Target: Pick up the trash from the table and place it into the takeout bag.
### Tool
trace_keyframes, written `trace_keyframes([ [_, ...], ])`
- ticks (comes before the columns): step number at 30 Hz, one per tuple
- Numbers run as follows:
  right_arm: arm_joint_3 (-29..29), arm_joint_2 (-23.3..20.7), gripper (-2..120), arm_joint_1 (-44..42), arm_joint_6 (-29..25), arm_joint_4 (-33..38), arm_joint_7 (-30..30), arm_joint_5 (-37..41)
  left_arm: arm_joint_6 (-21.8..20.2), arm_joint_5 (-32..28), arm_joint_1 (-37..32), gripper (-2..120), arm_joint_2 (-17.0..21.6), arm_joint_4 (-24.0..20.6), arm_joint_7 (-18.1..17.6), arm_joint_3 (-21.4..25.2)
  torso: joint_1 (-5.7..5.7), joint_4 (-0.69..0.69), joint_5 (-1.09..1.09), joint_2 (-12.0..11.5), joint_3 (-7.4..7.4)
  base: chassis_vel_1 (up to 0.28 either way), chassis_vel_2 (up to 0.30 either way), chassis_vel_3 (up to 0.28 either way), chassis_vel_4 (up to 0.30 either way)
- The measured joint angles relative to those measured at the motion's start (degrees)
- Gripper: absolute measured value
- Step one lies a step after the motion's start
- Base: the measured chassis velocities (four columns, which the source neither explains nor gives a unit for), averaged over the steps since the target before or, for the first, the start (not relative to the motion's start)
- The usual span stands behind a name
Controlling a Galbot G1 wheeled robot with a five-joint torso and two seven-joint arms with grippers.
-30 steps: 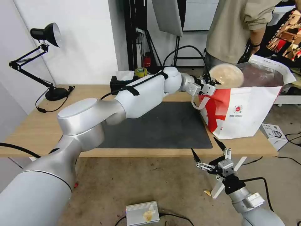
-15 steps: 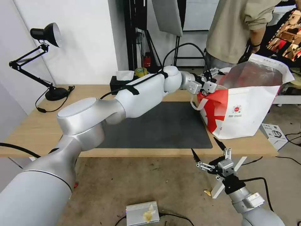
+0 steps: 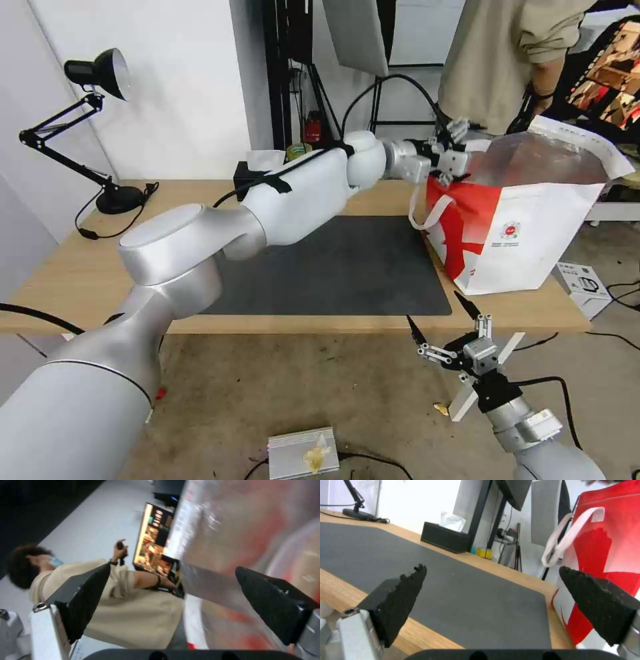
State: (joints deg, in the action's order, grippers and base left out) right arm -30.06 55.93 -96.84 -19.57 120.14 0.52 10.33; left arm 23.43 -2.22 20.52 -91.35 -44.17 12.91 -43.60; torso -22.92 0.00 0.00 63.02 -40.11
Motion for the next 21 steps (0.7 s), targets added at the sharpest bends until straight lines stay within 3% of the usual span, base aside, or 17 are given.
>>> trace_keyframes([
  [11,0.0,0.0,100,0.0,0.0,0.0,0.0,0.0,0.9,-16.5,0.4,100,0.3,3.6,-0.3,5.8,0.0,0.0,0.0,0.0,0.0,0.0,0.0,0.0,0.0],
  [14,0.0,0.0,100,0.0,0.0,0.0,0.0,0.0,-1.5,-25.9,1.3,100,1.8,4.4,-1.6,7.6,0.0,0.02,0.01,0.0,0.0,0.0,0.0,0.0,0.0],
  [16,0.0,0.0,100,0.0,0.0,0.0,0.0,0.0,-2.6,-28.7,1.4,100,2.7,4.2,-2.2,7.8,0.0,0.01,0.01,0.0,0.0,0.0,0.0,0.0,0.0],
  [21,0.0,0.0,100,0.0,0.0,0.0,0.0,0.0,-7.2,-40.5,0.4,100,8.2,0.0,-6.1,8.1,0.0,-0.03,0.0,0.0,0.0,0.0,0.0,0.0,0.0],
])
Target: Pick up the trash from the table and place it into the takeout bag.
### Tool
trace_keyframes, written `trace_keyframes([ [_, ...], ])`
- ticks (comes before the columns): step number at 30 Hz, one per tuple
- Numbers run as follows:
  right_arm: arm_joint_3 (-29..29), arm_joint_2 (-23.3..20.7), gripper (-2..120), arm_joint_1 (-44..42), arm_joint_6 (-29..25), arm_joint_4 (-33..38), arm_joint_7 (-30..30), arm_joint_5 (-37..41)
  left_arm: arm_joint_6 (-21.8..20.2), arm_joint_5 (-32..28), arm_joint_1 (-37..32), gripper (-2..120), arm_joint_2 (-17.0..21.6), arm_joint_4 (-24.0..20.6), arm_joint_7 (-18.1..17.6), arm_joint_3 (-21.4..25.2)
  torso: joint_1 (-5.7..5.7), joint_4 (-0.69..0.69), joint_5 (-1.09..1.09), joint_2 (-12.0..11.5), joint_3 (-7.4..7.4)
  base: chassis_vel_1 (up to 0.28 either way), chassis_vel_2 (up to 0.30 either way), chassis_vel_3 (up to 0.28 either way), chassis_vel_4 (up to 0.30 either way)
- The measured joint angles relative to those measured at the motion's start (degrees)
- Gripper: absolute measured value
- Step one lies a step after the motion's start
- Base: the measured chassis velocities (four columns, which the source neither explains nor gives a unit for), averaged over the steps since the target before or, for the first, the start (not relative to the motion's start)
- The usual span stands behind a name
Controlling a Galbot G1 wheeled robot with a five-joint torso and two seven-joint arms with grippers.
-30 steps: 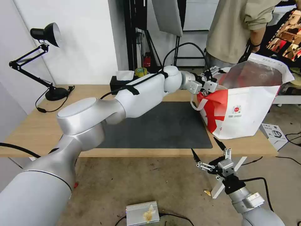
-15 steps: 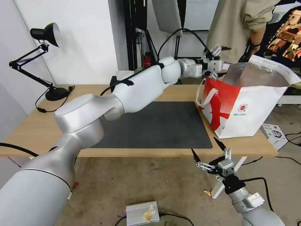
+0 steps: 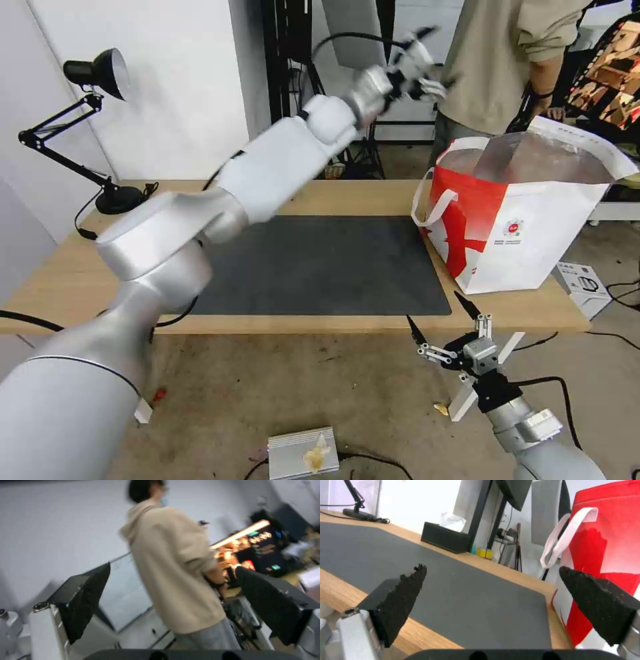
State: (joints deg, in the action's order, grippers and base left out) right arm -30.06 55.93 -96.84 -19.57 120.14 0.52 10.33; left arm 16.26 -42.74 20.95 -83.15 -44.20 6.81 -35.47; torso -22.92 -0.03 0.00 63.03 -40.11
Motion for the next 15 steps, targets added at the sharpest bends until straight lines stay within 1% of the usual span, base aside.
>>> trace_keyframes([
  [1,0.0,0.0,100,0.0,0.0,0.0,0.0,0.0,-0.7,-2.0,-0.5,100,1.0,-1.1,-0.9,0.0,0.0,-0.01,-0.01,0.0,0.0,0.0,0.0,0.0,0.0],
  [2,0.0,0.0,100,0.0,0.0,0.0,0.0,0.0,-2.1,-5.4,-1.5,100,2.8,-3.8,-2.4,0.0,0.0,0.01,-0.01,0.0,0.0,0.0,0.0,0.0,0.0],
  [3,0.0,0.0,100,0.0,0.0,0.0,0.0,0.0,-2.1,-5.4,-1.5,100,2.8,-3.8,-2.4,0.0,0.0,0.01,-0.01,0.0,0.0,0.0,0.0,0.0,0.0],
  [4,0.0,0.0,100,0.0,0.0,0.0,0.0,0.0,-3.2,-8.4,-2.4,100,4.4,-6.4,-3.8,0.0,-0.01,0.03,-0.01,0.0,0.0,0.0,0.0,0.0,0.0],
  [5,0.0,0.0,100,0.0,0.0,0.0,0.0,0.0,-3.8,-10.1,-3.0,100,5.4,-7.9,-4.7,0.0,0.0,0.02,-0.01,0.0,0.0,0.0,0.0,0.0,0.0],
  [6,0.0,0.0,100,0.0,0.0,0.0,0.0,0.0,-4.7,-13.0,-4.1,100,6.9,-10.6,-5.8,0.0,0.0,0.03,-0.01,0.0,-0.01,0.0,0.0,0.0,0.0],
  [8,0.0,0.0,100,0.0,0.0,0.0,0.0,0.0,-4.8,-13.2,-4.2,100,7.0,-10.8,-5.9,0.0,0.0,0.03,-0.01,0.0,0.0,0.0,0.0,0.0,0.0],
  [9,0.0,0.0,100,0.0,0.0,0.0,0.0,0.0,-5.6,-15.9,-5.7,100,9.1,-14.1,-7.6,0.3,0.0,0.04,0.0,0.0,0.0,0.0,0.0,0.0,0.0],
  [10,0.0,0.0,100,0.0,0.0,0.0,0.0,0.0,-5.9,-17.0,-6.5,100,10.1,-15.5,-8.5,0.7,0.0,0.03,-0.01,0.0,0.0,0.0,0.0,0.0,0.0],
  [11,0.0,0.0,100,0.0,0.0,0.0,0.0,0.0,-5.9,-17.0,-6.5,100,10.1,-15.5,-8.5,0.7,0.0,0.03,-0.01,0.0,0.0,0.0,0.0,0.0,0.0],
  [14,0.0,0.0,100,0.0,0.0,0.0,0.0,0.0,-6.7,-20.4,-8.7,100,12.9,-19.4,-11.7,2.5,0.0,0.03,-0.01,0.0,0.0,0.0,0.0,0.0,0.0],
  [15,0.0,0.0,100,0.0,0.0,0.0,0.0,0.0,-6.7,-20.4,-8.7,100,12.9,-19.4,-11.7,2.5,0.0,0.03,-0.01,0.0,0.0,0.0,0.0,0.0,0.0],
])
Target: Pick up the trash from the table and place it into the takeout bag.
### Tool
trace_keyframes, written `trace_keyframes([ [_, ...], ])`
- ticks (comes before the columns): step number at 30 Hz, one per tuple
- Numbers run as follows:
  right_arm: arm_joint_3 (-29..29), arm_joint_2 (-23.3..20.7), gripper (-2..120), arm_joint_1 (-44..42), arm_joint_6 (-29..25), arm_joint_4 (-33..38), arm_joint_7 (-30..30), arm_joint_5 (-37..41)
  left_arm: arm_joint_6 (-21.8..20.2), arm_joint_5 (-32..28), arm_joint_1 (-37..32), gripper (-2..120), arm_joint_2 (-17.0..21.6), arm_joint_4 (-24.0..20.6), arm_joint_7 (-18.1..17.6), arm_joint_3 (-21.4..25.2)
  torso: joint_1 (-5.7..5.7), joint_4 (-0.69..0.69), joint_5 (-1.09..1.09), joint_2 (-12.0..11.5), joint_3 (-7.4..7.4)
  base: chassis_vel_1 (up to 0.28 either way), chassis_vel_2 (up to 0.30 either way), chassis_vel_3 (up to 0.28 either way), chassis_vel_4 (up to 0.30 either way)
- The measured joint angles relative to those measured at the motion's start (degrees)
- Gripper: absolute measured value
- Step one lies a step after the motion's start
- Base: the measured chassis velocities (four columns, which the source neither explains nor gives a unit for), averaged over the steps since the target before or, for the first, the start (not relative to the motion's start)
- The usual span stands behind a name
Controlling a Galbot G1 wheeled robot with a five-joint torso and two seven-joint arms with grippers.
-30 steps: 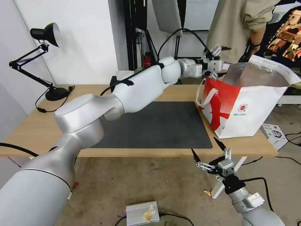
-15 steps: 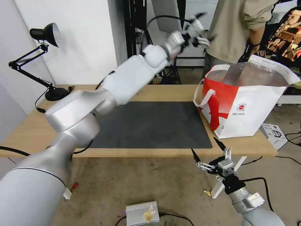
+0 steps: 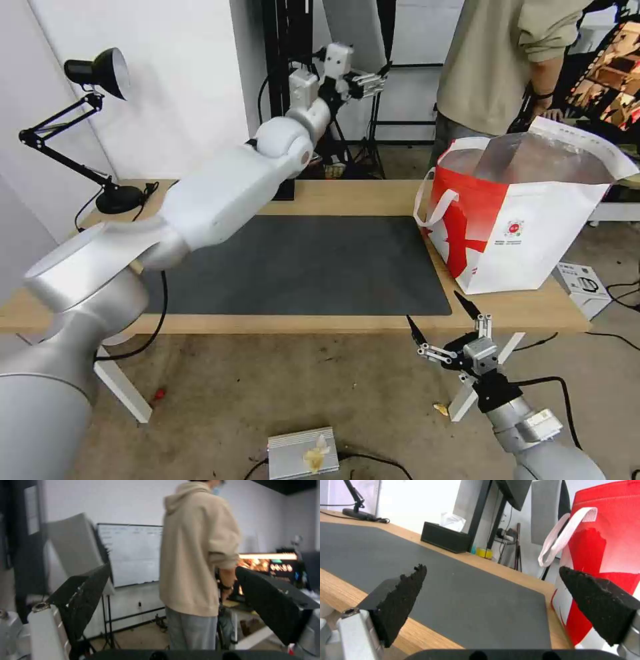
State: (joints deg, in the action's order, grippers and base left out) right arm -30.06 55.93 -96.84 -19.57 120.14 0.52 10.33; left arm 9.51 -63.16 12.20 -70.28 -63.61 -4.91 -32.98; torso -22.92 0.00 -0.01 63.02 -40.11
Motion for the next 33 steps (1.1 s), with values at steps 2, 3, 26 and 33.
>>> trace_keyframes([
  [2,0.0,0.0,100,0.0,0.0,0.0,0.0,0.0,-0.2,-1.8,-2.1,100,2.6,-3.0,-2.1,1.6,0.0,0.0,0.0,0.0,0.0,0.0,0.0,0.0,0.0],
  [3,0.0,0.0,100,0.0,0.0,0.0,0.0,0.0,-0.2,-2.1,-3.3,100,3.9,-4.5,-2.6,2.4,0.0,0.0,0.0,0.0,0.0,0.0,0.0,0.0,0.0],
  [26,0.0,0.0,100,0.0,0.0,0.0,0.0,0.0,1.0,3.6,-25.9,100,17.3,-28.0,-11.7,16.5,0.0,0.01,0.01,0.0,0.01,0.0,0.0,0.0,0.0],
  [33,0.0,0.0,100,0.0,0.0,0.0,0.0,0.0,-1.0,10.0,-38.2,100,26.2,-35.0,-7.3,27.2,0.0,-0.02,-0.02,0.0,0.01,0.0,0.0,0.0,0.0],
])
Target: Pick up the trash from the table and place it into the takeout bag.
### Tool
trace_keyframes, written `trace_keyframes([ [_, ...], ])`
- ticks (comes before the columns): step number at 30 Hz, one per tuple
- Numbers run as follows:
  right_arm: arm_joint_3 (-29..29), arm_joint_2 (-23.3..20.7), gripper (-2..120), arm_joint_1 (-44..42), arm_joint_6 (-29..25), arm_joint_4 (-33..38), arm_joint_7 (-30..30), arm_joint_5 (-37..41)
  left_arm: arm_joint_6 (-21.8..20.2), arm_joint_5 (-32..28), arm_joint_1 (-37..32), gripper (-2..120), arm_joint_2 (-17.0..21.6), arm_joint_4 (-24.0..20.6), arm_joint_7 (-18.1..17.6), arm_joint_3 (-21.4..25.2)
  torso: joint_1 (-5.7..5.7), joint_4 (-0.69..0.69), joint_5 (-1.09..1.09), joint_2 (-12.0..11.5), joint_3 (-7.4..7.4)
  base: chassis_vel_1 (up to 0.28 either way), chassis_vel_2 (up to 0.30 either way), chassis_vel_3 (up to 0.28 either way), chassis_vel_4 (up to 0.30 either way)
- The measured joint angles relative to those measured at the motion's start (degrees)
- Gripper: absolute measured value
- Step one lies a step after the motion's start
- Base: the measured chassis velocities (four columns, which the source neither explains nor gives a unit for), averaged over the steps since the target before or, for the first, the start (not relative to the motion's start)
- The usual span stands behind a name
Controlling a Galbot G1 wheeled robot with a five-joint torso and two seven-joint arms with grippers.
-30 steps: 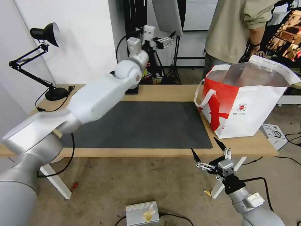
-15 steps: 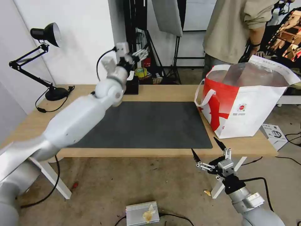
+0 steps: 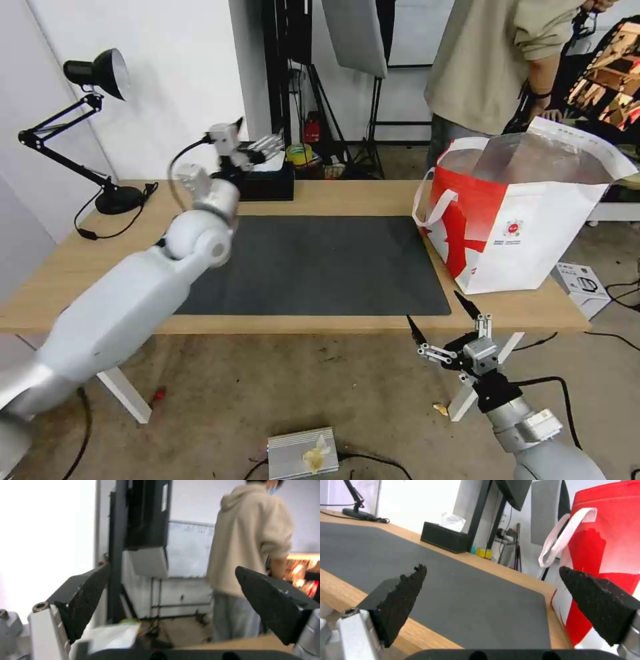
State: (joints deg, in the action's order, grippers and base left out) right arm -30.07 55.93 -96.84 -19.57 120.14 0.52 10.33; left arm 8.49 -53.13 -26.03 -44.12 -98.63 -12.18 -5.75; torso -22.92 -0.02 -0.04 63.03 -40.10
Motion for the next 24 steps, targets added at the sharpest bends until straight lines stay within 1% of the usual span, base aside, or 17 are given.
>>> trace_keyframes([
  [1,0.0,0.0,100,0.0,0.0,0.0,0.0,0.0,0.0,0.0,0.0,100,0.0,0.0,0.0,0.0,0.0,0.0,0.0,0.0,0.0,0.0,0.0,0.0,0.0],
  [3,0.0,0.0,100,0.0,0.0,0.0,0.0,0.0,-3.1,1.9,-8.4,100,3.6,-4.5,2.9,7.7,0.0,0.0,0.01,0.0,0.0,0.0,0.0,0.0,0.0],
  [5,0.0,0.0,100,0.0,0.0,0.0,0.0,0.0,-4.4,2.7,-13.9,100,5.7,-7.8,3.9,12.3,0.01,0.0,0.03,0.0,0.0,0.0,0.0,0.0,0.0],
  [7,0.0,0.0,100,0.0,0.0,0.0,0.0,0.0,-4.5,2.9,-14.9,100,6.1,-8.4,4.0,13.0,0.01,-0.01,0.03,0.0,0.0,0.0,0.0,0.0,0.0],
  [9,0.0,0.0,100,0.0,0.0,0.0,0.0,0.0,-5.2,4.2,-21.9,100,7.0,-11.5,4.3,18.5,0.01,0.01,0.01,0.0,0.0,0.0,0.0,0.0,0.0],
  [10,0.0,0.0,100,0.0,0.0,0.0,0.0,0.0,-5.5,4.4,-23.6,100,7.0,-12.4,4.4,20.0,0.0,0.03,0.02,0.0,0.0,0.0,0.0,0.0,0.0],
  [11,0.0,0.0,100,0.0,0.0,0.0,0.0,0.0,-5.5,4.4,-23.6,100,7.0,-12.4,4.4,20.0,0.0,0.03,0.02,0.0,0.0,0.0,0.0,0.0,0.0],
  [13,0.0,0.0,100,0.0,0.0,0.0,0.0,0.0,-6.8,5.6,-31.3,100,6.3,-15.6,5.1,26.9,0.0,0.03,0.04,0.0,0.0,0.0,0.0,0.0,0.0],
  [15,0.0,0.0,100,0.0,0.0,0.0,0.0,0.0,-8.2,6.6,-36.0,100,4.9,-17.8,5.9,31.3,0.01,0.01,0.03,0.0,0.0,0.0,0.0,0.0,0.0],
  [16,0.0,0.0,100,0.0,0.0,0.0,0.0,0.0,-8.2,6.6,-36.0,100,4.9,-17.8,5.9,31.3,0.01,0.01,0.03,0.0,0.0,0.0,0.0,0.0,0.0],
  [18,0.0,0.0,100,0.0,0.0,0.0,0.0,0.0,-8.9,7.8,-40.7,100,2.5,-19.9,7.4,35.7,0.01,0.02,0.04,0.0,0.0,0.0,0.0,0.0,0.0],
  [19,0.0,0.0,100,0.0,0.0,0.0,0.0,0.0,-9.1,8.3,-42.2,100,1.5,-20.5,7.9,36.9,0.01,0.01,0.03,0.0,0.0,0.0,0.0,0.0,0.0],
  [21,0.0,0.0,100,0.0,0.0,0.0,0.0,0.0,-9.2,8.5,-43.0,100,1.0,-20.8,8.2,37.5,0.01,0.01,0.03,0.0,0.0,0.0,0.0,0.0,0.0],
  [22,0.0,0.0,100,0.0,0.0,0.0,0.0,0.0,-9.3,9.6,-46.2,100,-1.2,-22.2,9.3,39.6,0.01,0.02,0.04,0.0,0.0,0.0,0.0,0.0,0.0],
  [24,0.0,0.0,100,0.0,0.0,0.0,0.0,0.0,-9.2,11.3,-50.7,100,-5.0,-24.1,10.5,41.4,0.0,0.02,0.04,0.0,0.0,0.0,0.0,0.0,0.0],
])
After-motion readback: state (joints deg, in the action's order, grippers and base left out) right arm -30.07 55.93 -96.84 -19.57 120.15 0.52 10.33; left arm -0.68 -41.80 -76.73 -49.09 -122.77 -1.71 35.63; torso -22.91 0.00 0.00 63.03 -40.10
